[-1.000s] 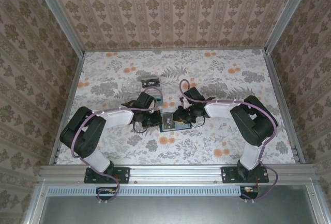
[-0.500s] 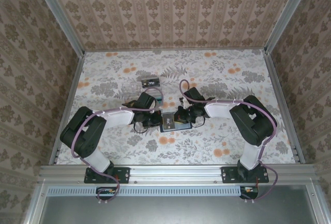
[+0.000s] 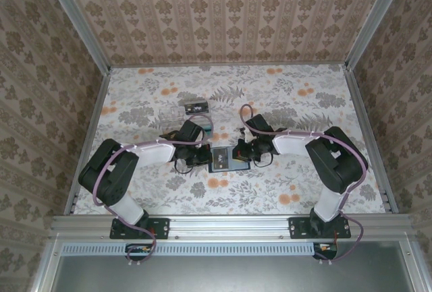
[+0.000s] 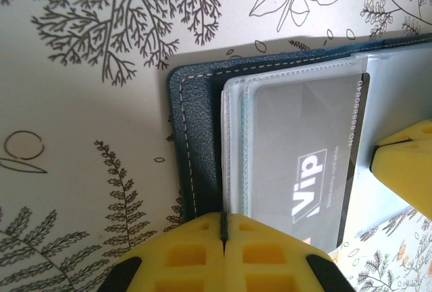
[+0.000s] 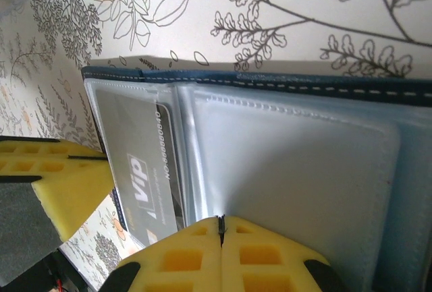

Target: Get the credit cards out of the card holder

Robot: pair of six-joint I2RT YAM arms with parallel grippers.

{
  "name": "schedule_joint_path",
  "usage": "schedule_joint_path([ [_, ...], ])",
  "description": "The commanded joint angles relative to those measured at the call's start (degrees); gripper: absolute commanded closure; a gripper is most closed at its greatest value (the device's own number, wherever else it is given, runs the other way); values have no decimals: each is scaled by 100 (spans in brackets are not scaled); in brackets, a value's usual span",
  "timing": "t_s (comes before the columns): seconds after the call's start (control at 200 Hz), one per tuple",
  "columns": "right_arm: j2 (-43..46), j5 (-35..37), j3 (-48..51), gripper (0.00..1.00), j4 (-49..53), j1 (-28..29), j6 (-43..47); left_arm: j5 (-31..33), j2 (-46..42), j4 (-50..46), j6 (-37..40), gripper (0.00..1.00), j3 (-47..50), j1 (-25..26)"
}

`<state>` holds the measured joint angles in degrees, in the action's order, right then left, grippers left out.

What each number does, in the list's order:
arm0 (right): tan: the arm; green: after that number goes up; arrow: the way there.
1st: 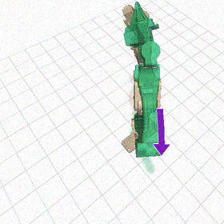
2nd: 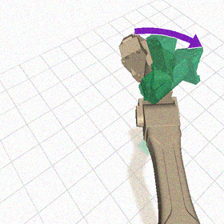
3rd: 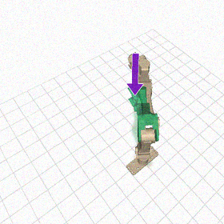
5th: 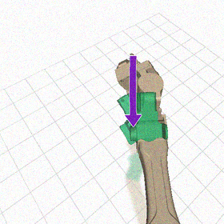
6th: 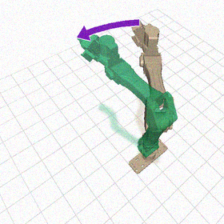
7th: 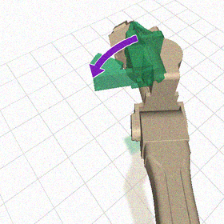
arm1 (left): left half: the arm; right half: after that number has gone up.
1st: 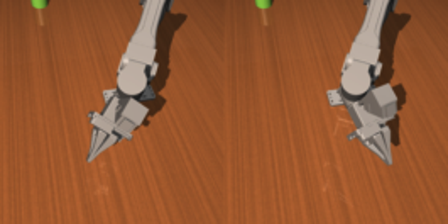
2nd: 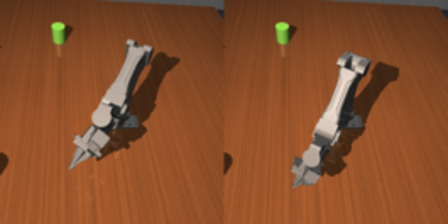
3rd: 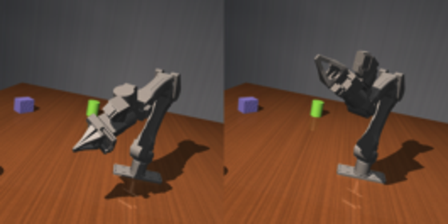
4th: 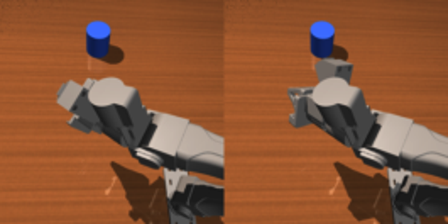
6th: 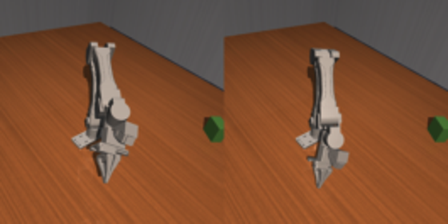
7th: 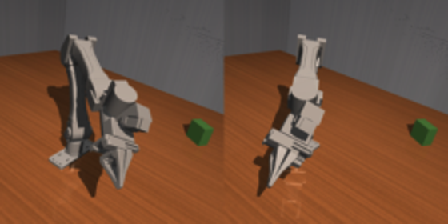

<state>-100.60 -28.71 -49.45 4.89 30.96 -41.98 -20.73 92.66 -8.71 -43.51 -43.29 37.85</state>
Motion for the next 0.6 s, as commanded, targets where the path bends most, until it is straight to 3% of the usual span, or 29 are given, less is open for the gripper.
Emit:
schedule_joint_path([
  [0.0,172,-10,96,100,27,-10,93,218,82,-491,88,100,32,-14],
  [0.02,173,-26,86,100,11,-3,91,219,82,-489,92,100,33,-14],
  [0.065,174,-46,60,89,-26,15,92,210,88,-483,102,100,26,-14],
  [0.24,110,-86,-183,75,-51,146,152,166,130,-469,107,100,6,-16],
  [0.595,-223,-159,-437,76,47,251,249,104,188,-453,106,100,-50,-5],
])
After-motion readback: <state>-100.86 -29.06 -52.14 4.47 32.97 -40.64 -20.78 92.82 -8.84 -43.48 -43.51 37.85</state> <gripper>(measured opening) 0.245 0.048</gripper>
